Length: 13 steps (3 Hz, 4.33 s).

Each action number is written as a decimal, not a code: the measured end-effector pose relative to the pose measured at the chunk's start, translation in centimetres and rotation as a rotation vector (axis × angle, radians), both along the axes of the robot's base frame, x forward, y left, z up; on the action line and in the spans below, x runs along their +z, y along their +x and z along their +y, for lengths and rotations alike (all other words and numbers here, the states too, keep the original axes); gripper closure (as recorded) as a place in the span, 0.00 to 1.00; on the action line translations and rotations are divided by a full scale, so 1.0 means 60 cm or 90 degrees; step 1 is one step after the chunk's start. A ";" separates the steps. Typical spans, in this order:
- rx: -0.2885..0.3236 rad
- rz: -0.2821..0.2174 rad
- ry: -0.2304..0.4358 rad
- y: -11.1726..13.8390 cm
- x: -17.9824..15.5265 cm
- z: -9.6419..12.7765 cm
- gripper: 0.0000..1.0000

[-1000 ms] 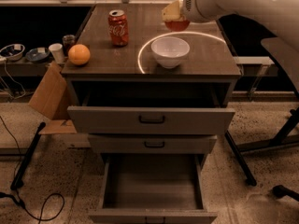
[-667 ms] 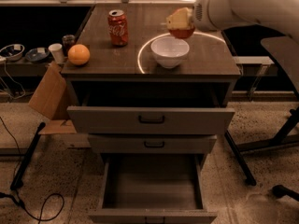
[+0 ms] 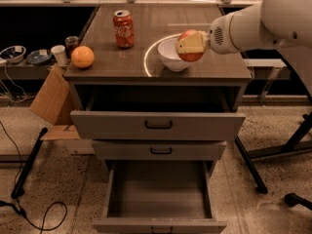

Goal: Place apple into bottom drawer

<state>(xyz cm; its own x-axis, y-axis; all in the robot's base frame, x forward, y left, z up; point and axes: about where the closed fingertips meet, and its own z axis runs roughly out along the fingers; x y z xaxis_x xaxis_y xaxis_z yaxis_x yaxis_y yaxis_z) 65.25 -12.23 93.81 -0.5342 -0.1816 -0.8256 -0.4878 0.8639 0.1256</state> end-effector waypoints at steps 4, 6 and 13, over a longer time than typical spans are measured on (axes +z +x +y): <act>0.079 -0.013 0.007 -0.066 -0.107 0.040 1.00; 0.100 0.012 0.030 -0.155 -0.215 0.050 1.00; -0.013 0.196 0.011 -0.122 -0.492 0.117 1.00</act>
Offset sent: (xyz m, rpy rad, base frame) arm -0.0161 -0.0004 -0.0202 -0.0243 0.0224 0.0896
